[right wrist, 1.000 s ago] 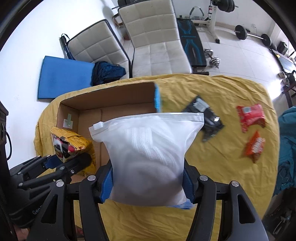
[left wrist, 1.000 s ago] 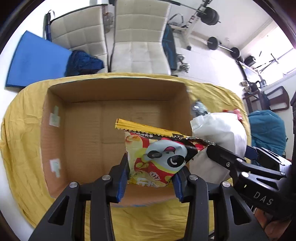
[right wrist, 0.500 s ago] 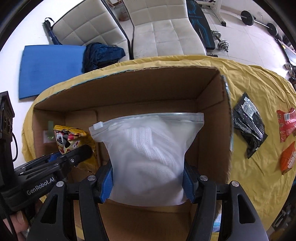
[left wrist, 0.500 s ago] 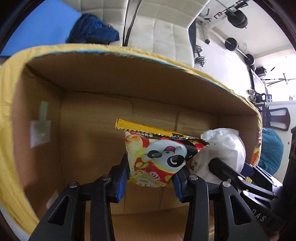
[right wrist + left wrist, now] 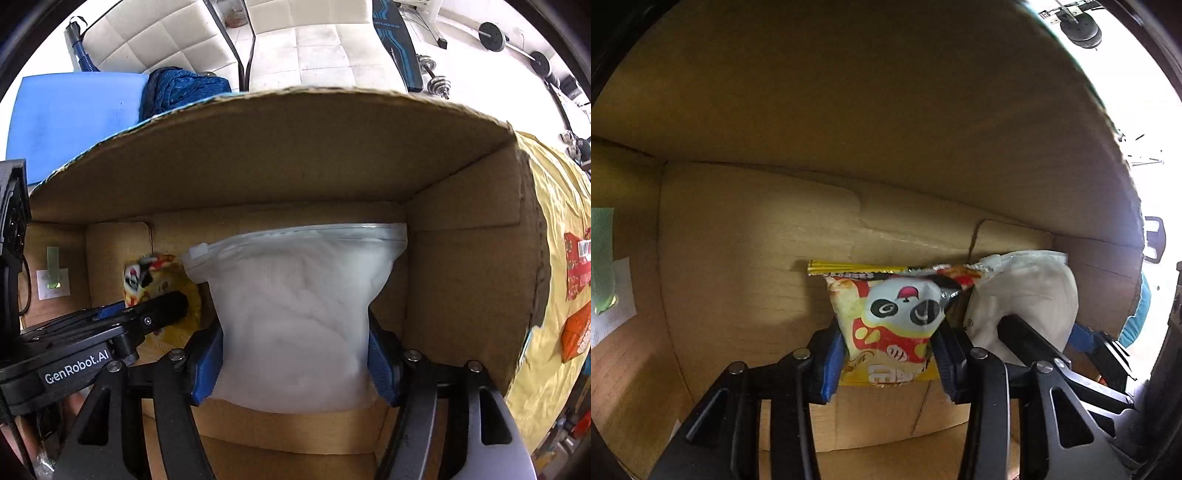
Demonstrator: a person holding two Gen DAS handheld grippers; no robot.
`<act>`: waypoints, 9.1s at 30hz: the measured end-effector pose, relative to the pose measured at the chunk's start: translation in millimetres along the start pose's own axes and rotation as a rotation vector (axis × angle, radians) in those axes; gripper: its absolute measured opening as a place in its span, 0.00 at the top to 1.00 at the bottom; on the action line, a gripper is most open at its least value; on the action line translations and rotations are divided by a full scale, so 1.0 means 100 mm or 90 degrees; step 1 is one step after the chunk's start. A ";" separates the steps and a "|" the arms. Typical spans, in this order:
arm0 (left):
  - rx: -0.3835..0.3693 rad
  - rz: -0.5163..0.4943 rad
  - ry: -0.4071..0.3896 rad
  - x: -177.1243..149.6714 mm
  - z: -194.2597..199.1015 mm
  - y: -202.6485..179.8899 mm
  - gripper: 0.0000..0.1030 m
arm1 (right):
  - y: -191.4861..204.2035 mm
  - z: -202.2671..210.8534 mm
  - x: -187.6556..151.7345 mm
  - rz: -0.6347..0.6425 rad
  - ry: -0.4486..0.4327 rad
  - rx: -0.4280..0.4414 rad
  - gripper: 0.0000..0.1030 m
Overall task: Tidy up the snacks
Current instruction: 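Carry both bags into the box and open both grippers to release them, then grasp the blue milk pack with the left gripper while the right grasps the orange panda bag, then carry both packs into the box and open both grippers to release them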
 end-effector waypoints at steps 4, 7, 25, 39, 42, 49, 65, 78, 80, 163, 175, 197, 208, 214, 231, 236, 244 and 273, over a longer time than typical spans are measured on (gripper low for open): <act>0.030 -0.022 -0.012 0.03 0.07 -0.03 0.57 | 0.00 0.02 0.02 0.001 -0.002 -0.006 0.31; 0.031 -0.022 -0.020 0.00 0.16 -0.05 0.55 | 0.00 0.06 -0.01 0.005 -0.009 -0.014 0.28; 0.130 -0.055 -0.202 -0.80 0.89 0.02 0.02 | 0.10 0.65 -0.65 0.037 -0.061 -0.064 0.00; 0.135 -0.071 -0.298 -1.53 1.53 -0.26 0.02 | 0.05 1.52 -1.36 0.038 -0.155 -0.061 0.00; 0.137 -0.076 -0.311 -1.66 1.63 -0.33 0.02 | 0.05 1.72 -1.54 0.035 -0.168 -0.043 0.00; 0.134 -0.092 -0.340 -2.01 1.90 -0.52 0.02 | 0.06 2.15 -1.95 0.047 -0.200 -0.025 0.00; 0.143 -0.145 -0.322 -2.38 1.76 -1.24 0.02 | -0.76 2.43 -2.40 -0.017 -0.198 0.013 0.00; 0.158 -0.214 -0.099 -2.36 -0.27 -2.16 0.02 | -3.14 1.51 -2.78 -0.244 -0.097 -0.059 0.00; 0.163 -0.208 -0.078 -2.31 -0.53 -2.24 0.02 | -3.36 1.32 -2.81 -0.265 -0.076 -0.046 0.00; 0.037 -0.104 -0.005 -1.52 -1.30 -2.80 0.76 | -3.61 0.83 -1.57 -0.147 -0.060 0.034 0.49; 0.089 -0.118 -0.022 -1.42 -1.22 -2.79 0.46 | -3.62 0.76 -1.61 -0.152 -0.044 0.054 0.49; 0.066 -0.173 -0.100 -1.60 -1.16 -3.13 0.87 | -3.62 0.73 -1.65 -0.156 -0.049 0.034 0.49; 0.045 -0.180 -0.208 -1.76 -0.28 -2.99 0.88 | -3.46 1.16 -1.71 -0.144 -0.090 0.027 0.49; 0.085 -0.180 -0.274 -1.76 0.29 -2.76 0.88 | -2.98 1.55 -1.70 -0.106 -0.128 0.034 0.49; 0.095 -0.094 -0.330 -1.61 1.34 -1.37 0.88 | -0.98 1.97 -1.48 0.013 -0.161 0.080 0.49; 0.093 -0.074 -0.303 -1.41 1.44 -0.86 0.88 | -0.51 1.68 -1.33 0.021 -0.124 0.090 0.49; 0.107 -0.033 -0.219 -0.88 1.15 0.00 0.88 | -0.10 0.95 -1.11 0.010 -0.037 0.078 0.49; 0.221 -0.053 -0.124 -0.02 0.48 0.59 0.85 | 0.16 -0.28 -1.08 0.000 0.105 -0.004 0.45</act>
Point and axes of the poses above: each gripper's, at about its wrist camera, not at the fingertips, and z roughly against the way its jaws point, y to its left, x to its top, the point moved 7 cm from there along -z, roughly the way its jaws point, and after that the axes turned 3 degrees about y, right-handed, at the moved point
